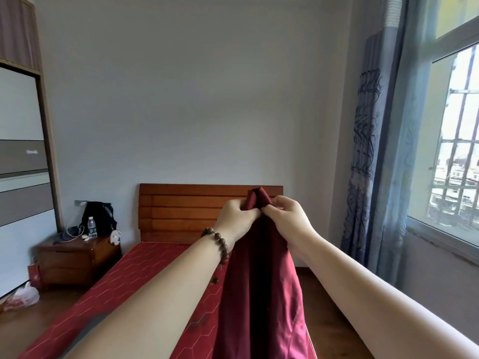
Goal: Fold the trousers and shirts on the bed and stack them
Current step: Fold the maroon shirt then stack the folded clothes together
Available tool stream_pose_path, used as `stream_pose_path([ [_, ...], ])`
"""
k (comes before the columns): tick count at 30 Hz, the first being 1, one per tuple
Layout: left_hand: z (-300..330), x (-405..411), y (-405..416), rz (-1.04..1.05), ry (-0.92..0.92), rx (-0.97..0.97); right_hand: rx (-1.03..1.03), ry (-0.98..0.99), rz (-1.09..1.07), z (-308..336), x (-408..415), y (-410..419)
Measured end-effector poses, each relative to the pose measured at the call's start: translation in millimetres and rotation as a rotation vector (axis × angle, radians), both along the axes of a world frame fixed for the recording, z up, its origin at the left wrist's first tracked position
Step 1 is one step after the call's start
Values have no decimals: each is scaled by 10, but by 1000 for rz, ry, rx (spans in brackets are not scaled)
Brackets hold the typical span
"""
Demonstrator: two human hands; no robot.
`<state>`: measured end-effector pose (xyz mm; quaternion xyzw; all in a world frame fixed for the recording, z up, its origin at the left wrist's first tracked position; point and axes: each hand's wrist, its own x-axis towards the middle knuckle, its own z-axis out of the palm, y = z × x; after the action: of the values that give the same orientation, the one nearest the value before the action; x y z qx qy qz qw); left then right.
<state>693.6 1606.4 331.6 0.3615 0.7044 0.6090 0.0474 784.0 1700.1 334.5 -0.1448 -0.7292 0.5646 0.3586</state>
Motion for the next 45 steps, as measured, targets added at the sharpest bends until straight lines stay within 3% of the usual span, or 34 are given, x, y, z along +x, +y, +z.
stream_pose_path([
  [5,-1,-34,-47,-330,-194,90,-176,-15,191,98,32,-46],
  [8,-52,-55,-60,-315,-10,15,-249,-23,246,152,51,-33],
  [11,-65,-120,-74,-150,120,-51,-86,-77,315,190,124,-18],
  [14,-11,-169,-95,-177,34,34,189,-151,200,182,136,-35],
  [19,82,-205,-134,-223,-34,114,372,103,-94,149,91,58],
  [21,131,-219,-197,-303,-69,145,220,114,-94,122,80,150],
  [24,202,-234,-282,-384,-30,130,-181,1,324,126,90,248],
  [27,252,-241,-344,-364,59,111,-275,-10,542,169,43,255],
  [33,85,-254,-466,115,310,113,-125,53,331,295,-138,147],
  [39,-232,-211,-536,121,358,80,73,8,201,346,-182,21],
  [45,-277,-278,-519,14,174,135,108,-44,131,314,-129,128],
])
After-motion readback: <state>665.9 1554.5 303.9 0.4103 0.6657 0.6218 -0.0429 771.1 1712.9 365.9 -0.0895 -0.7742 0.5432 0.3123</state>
